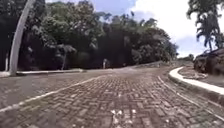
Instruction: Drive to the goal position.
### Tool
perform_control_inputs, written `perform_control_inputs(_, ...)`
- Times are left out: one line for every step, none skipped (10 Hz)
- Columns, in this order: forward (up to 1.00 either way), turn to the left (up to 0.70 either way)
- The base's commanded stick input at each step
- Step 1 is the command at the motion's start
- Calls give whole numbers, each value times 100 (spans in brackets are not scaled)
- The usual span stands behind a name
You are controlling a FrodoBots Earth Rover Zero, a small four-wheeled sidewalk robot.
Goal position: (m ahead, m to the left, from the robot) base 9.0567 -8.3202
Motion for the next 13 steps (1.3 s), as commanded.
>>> perform_control_inputs(100,-9)
perform_control_inputs(100,-17)
perform_control_inputs(100,-10)
perform_control_inputs(100,-17)
perform_control_inputs(100,-10)
perform_control_inputs(100,0)
perform_control_inputs(100,-14)
perform_control_inputs(100,-15)
perform_control_inputs(100,-12)
perform_control_inputs(100,-15)
perform_control_inputs(100,0)
perform_control_inputs(100,-11)
perform_control_inputs(100,-19)
